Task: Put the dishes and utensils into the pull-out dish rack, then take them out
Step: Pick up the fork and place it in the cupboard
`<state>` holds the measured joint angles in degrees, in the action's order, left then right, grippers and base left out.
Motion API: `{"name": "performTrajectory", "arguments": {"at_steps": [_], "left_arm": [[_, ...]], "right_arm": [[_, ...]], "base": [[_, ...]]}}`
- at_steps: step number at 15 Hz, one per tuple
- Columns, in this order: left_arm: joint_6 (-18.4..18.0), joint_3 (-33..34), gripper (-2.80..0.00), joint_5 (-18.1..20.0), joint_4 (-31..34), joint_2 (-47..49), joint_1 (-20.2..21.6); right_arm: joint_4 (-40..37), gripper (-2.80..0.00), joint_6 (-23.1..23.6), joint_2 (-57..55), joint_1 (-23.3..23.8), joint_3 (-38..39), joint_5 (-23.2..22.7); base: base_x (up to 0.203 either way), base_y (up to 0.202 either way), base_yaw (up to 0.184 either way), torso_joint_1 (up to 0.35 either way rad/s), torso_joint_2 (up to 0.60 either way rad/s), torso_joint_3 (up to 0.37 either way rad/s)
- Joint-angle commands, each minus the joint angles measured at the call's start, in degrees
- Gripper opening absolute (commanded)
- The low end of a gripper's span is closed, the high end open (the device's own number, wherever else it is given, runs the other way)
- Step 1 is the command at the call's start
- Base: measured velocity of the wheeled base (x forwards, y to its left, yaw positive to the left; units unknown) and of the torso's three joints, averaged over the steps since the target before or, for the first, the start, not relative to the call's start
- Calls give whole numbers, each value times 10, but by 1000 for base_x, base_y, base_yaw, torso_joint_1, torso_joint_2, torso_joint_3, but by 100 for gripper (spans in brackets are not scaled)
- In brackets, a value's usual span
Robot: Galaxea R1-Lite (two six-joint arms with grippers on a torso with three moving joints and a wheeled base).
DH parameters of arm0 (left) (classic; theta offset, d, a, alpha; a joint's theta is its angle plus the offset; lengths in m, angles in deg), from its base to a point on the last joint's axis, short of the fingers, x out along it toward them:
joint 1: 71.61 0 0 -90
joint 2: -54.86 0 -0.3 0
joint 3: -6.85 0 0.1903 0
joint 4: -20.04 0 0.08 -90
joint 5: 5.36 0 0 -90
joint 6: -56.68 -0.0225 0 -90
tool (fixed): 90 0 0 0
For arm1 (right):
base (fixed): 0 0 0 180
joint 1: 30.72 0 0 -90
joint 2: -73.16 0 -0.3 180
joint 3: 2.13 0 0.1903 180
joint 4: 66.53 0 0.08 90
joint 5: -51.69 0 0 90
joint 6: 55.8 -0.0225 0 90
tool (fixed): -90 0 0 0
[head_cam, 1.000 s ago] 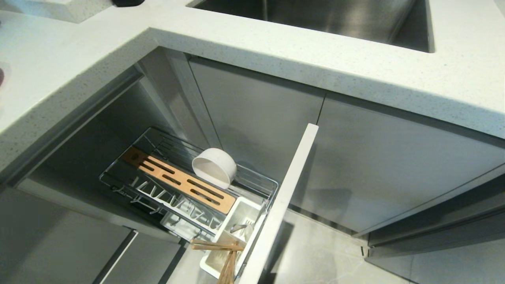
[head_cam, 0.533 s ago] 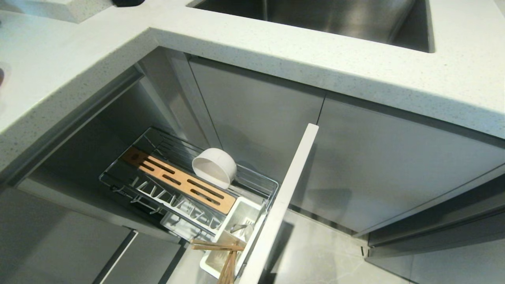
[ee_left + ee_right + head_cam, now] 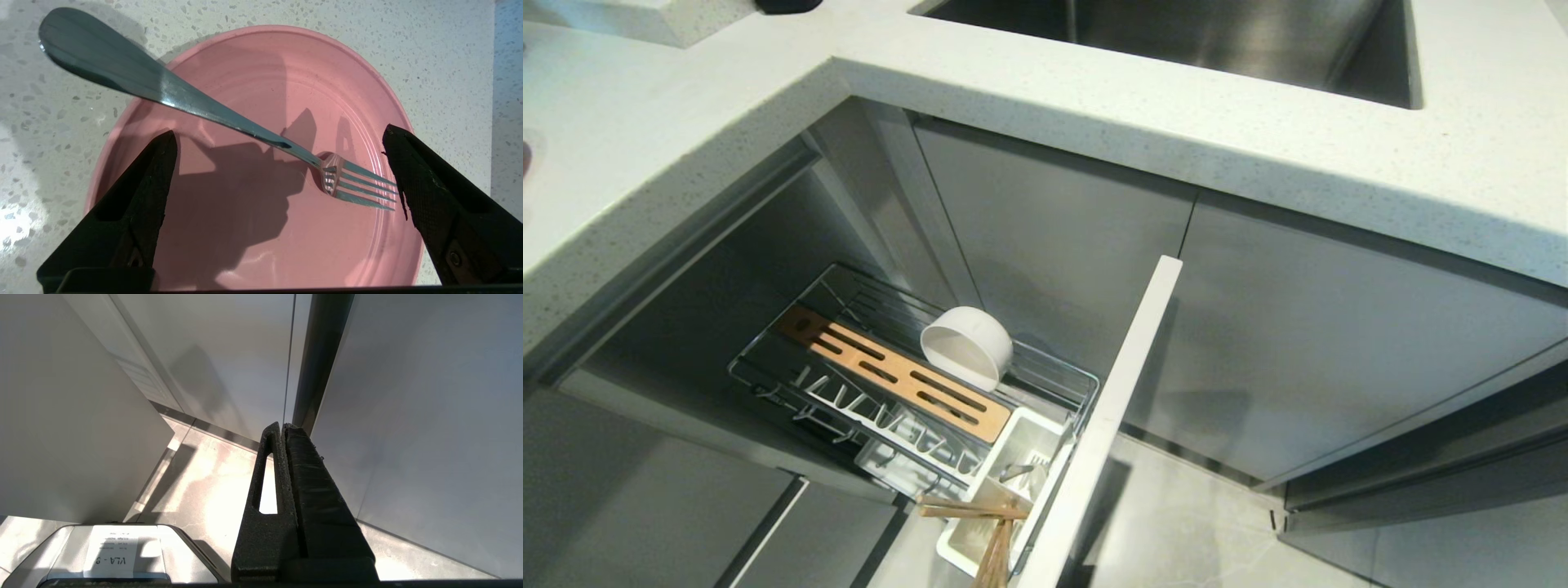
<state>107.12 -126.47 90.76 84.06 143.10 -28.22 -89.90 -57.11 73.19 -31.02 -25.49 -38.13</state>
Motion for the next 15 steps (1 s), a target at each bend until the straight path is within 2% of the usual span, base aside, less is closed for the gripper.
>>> {"name": "performTrajectory", "arguments": {"at_steps": [1,10,11,12,15], "left_arm": [[3,0,0,0,1,7,-1],[4,0,0,-1,-8,16,-1],[4,0,-216,-1,-7,15,-1],[4,0,-280,-1,-7,15,-1],[4,0,-280,-4,-7,11,-1]], "right_arm": [[0,-280,0,0,0,1,0],[0,-280,0,0,0,1,0],[0,-280,0,0,0,1,0],[0,-280,0,0,0,1,0],[0,-280,0,0,0,1,0]], "base": [[0,0,0,0,0,0],[0,0,0,0,0,0],[0,0,0,0,0,0],[0,0,0,0,0,0],[0,0,0,0,0,0]]}}
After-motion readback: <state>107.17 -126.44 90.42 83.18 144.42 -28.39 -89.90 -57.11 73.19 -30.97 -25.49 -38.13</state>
